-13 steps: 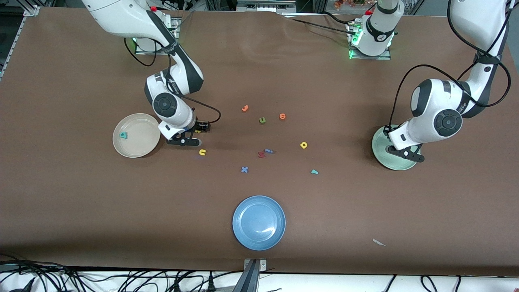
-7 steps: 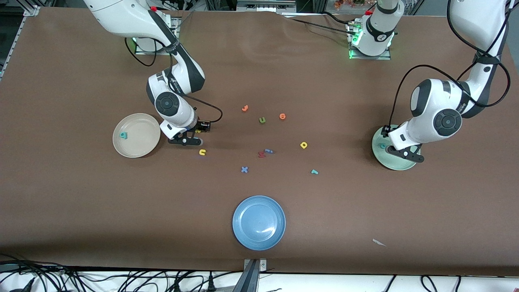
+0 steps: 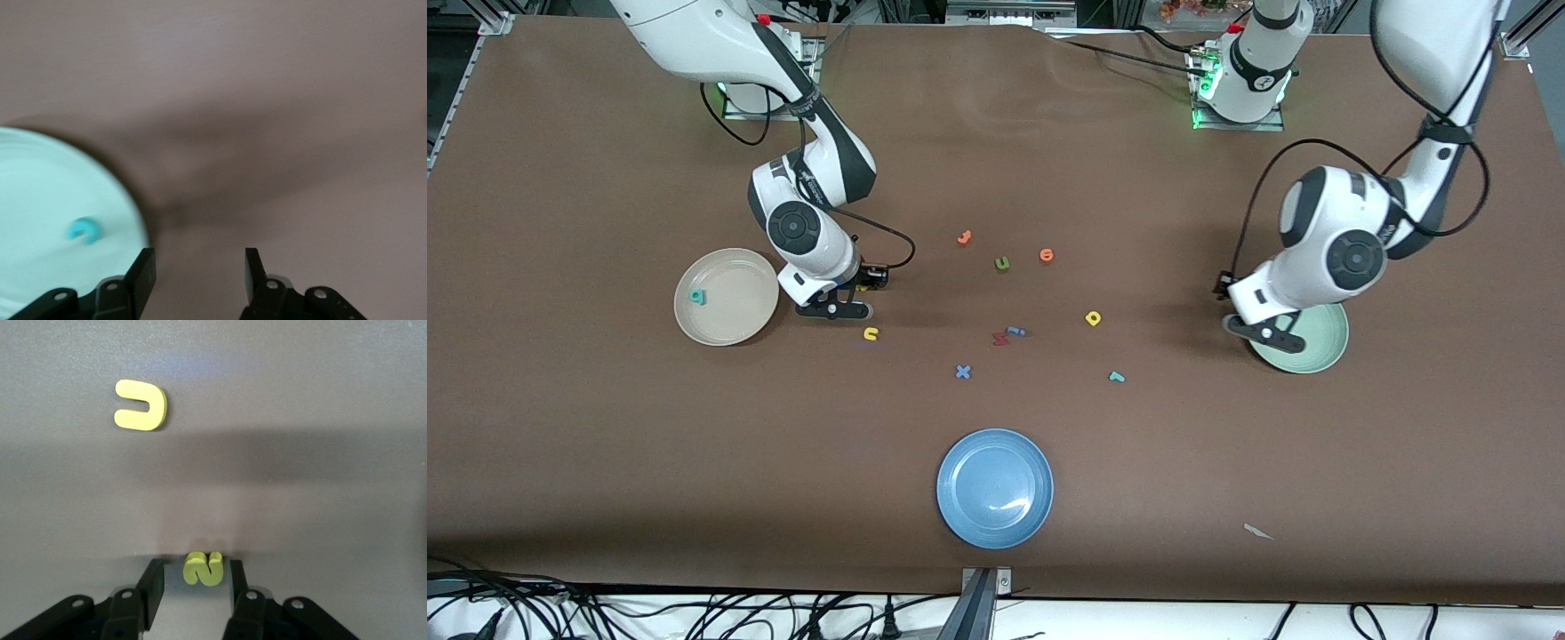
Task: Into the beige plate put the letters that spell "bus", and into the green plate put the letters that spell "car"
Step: 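Grasp the 2 with the right gripper while the left gripper grasps the a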
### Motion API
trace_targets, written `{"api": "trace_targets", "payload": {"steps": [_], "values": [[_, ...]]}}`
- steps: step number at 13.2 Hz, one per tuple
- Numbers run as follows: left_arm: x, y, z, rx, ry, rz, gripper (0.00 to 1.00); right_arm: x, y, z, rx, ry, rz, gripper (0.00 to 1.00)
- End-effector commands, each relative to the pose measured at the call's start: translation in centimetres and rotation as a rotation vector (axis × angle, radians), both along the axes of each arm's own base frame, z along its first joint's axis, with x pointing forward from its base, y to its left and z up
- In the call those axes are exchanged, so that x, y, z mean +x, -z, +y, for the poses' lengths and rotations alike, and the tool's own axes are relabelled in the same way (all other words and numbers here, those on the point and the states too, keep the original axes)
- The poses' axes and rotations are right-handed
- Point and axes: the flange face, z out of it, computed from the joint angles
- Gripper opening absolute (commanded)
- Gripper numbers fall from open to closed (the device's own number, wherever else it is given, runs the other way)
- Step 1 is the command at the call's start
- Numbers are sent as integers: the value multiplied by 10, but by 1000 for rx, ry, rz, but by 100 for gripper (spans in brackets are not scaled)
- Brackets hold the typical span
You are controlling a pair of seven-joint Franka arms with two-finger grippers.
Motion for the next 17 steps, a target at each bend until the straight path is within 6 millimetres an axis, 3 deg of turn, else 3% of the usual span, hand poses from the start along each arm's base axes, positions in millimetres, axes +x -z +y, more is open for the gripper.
{"api": "trace_targets", "payload": {"steps": [1, 4, 6, 9, 12, 14, 15, 17], "values": [[-4, 6, -45, -67, -65, -12, 62, -1, 3, -1, -2, -33, -12, 47], [-13, 18, -112, -104, -97, -32, 66, 1, 3, -4, -4, -53, -15, 47], [-12, 21, -146, -112, -103, -41, 66, 1, 3, -5, -5, -53, -15, 46], [-20, 40, -182, -128, -100, -65, 66, 1, 4, -5, -6, -51, -14, 28], [-16, 52, -198, -136, -94, -71, 66, 2, 2, -5, -7, -41, -15, 8], [-14, 59, -210, -143, -83, -77, 66, 4, -4, -5, -5, -40, -21, 4], [-13, 60, -209, -142, -84, -80, 66, 8, -13, -12, -11, -29, -25, 4], [-7, 60, -200, -134, -84, -89, 66, 26, -49, -33, -49, -8, 6, 4]]}}
